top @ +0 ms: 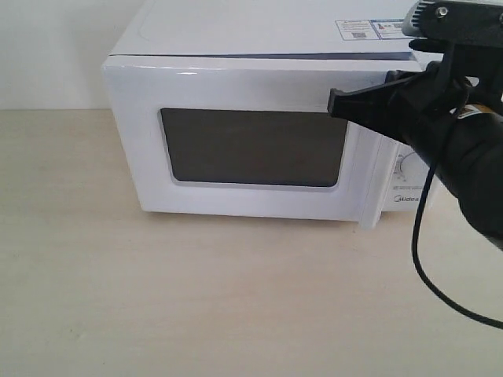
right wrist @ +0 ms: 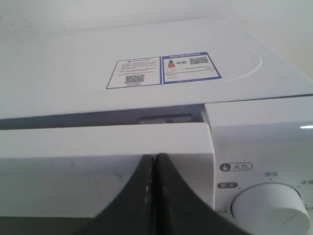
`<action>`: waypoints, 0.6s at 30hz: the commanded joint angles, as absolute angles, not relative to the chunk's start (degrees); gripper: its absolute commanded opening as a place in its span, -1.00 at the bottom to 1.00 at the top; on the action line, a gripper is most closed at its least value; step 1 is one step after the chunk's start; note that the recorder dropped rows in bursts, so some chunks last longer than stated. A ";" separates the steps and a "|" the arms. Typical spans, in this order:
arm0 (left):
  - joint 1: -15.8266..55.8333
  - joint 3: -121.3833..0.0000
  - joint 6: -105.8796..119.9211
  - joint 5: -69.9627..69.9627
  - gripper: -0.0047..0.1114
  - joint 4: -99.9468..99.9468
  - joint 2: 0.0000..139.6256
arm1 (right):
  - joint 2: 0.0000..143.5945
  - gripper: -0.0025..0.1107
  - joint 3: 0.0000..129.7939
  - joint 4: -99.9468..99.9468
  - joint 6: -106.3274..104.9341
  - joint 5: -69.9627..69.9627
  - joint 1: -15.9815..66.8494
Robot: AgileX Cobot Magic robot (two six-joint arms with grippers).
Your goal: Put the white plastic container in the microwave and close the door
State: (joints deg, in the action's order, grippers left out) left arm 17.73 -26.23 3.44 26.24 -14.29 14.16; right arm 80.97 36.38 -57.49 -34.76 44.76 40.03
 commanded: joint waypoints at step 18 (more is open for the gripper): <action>17.91 -25.97 3.03 22.62 -0.84 -9.07 14.03 | 81.22 -0.96 34.29 -65.33 -40.82 45.87 50.00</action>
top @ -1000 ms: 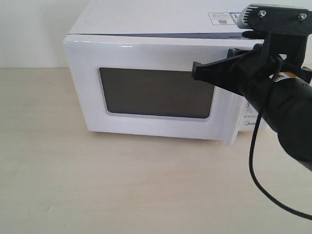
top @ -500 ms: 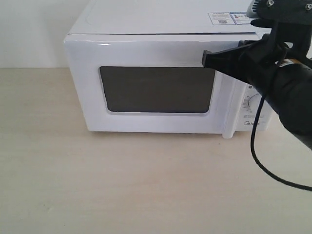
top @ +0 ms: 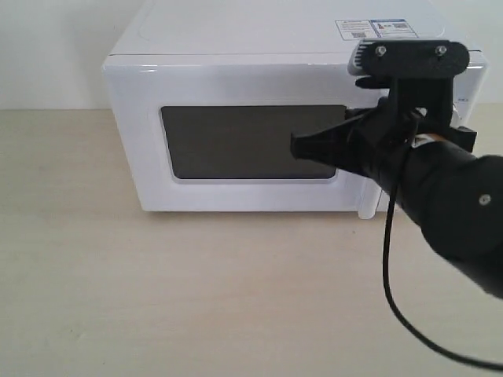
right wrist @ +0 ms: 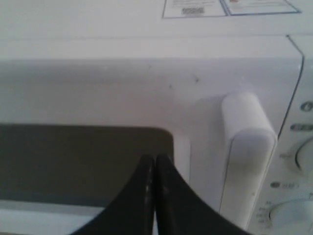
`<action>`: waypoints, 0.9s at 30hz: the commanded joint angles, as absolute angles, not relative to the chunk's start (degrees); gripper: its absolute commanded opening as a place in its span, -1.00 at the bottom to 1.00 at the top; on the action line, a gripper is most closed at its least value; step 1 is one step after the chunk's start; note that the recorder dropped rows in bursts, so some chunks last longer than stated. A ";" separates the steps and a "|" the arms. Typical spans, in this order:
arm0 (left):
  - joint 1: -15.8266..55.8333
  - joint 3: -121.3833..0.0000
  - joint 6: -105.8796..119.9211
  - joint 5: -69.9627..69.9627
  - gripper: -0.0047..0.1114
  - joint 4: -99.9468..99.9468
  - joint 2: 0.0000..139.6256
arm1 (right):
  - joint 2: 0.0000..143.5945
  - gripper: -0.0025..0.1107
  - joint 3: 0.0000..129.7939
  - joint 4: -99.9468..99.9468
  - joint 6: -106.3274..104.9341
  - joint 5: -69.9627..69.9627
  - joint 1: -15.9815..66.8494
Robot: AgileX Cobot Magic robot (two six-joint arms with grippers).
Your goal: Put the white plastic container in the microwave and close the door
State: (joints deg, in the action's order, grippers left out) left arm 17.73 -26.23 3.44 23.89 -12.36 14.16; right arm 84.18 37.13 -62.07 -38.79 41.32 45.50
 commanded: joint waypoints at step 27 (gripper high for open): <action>17.91 -25.97 3.03 22.25 -0.84 -8.96 14.03 | 71.28 -0.96 25.82 -65.36 -42.15 53.12 59.37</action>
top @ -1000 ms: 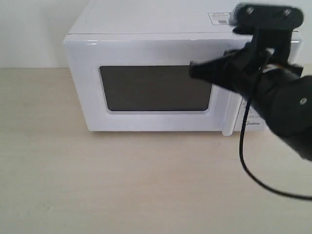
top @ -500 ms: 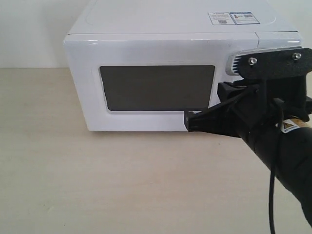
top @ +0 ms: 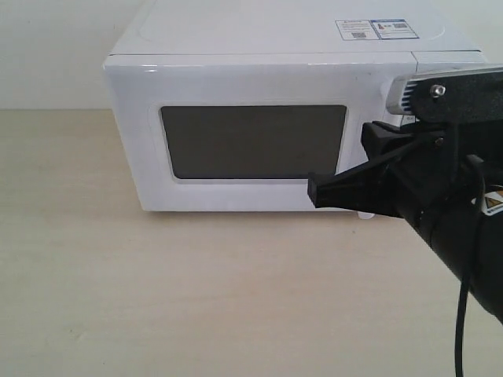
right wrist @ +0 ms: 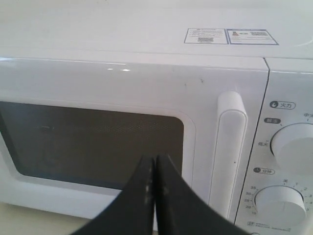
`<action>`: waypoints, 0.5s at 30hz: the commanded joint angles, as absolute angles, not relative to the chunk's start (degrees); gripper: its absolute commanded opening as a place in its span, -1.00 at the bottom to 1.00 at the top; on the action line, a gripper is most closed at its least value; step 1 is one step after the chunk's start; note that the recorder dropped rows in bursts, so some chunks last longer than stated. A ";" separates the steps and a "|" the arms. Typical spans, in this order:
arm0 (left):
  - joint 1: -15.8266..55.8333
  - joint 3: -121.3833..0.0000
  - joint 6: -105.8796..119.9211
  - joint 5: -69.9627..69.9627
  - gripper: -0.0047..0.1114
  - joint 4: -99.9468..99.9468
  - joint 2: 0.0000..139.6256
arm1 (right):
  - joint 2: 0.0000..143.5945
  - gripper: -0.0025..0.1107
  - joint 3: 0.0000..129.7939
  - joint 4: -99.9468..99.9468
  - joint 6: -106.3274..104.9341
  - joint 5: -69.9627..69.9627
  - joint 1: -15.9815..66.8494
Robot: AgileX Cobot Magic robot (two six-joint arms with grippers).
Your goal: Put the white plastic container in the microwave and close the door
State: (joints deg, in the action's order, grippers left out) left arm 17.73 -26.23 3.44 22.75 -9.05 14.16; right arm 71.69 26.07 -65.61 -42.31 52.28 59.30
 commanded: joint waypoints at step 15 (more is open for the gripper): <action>17.91 -25.97 3.03 22.32 -0.84 -8.96 14.03 | 63.15 -0.96 25.82 -67.50 -48.26 51.54 59.09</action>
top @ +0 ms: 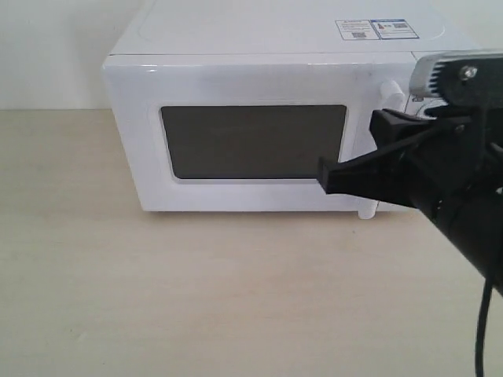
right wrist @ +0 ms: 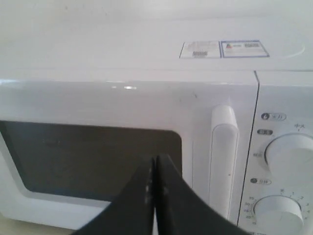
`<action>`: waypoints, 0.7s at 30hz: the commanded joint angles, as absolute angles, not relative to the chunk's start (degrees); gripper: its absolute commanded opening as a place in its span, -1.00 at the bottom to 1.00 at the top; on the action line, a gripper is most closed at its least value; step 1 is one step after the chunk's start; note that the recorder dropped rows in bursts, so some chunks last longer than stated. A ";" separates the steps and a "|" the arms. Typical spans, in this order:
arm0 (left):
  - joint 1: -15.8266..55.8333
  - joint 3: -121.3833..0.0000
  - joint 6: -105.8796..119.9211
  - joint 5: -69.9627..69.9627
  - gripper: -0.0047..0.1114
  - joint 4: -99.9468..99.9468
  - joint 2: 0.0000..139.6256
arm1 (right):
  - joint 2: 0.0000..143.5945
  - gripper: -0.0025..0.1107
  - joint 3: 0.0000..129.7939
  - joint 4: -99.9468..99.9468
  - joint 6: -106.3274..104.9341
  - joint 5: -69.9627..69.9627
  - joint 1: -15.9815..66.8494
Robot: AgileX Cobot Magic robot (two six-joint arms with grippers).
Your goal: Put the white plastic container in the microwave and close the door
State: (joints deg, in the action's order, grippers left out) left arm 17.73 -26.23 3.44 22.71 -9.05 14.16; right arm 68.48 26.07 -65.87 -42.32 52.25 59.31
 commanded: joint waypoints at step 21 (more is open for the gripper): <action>17.91 -25.97 3.03 22.19 -0.84 -8.96 14.03 | 19.08 -0.96 13.37 -69.65 -71.92 -6.88 3.28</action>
State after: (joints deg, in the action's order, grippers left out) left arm 17.73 -26.23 3.44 22.50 -9.05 14.16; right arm 23.27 16.80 -70.25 -71.47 -5.02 7.17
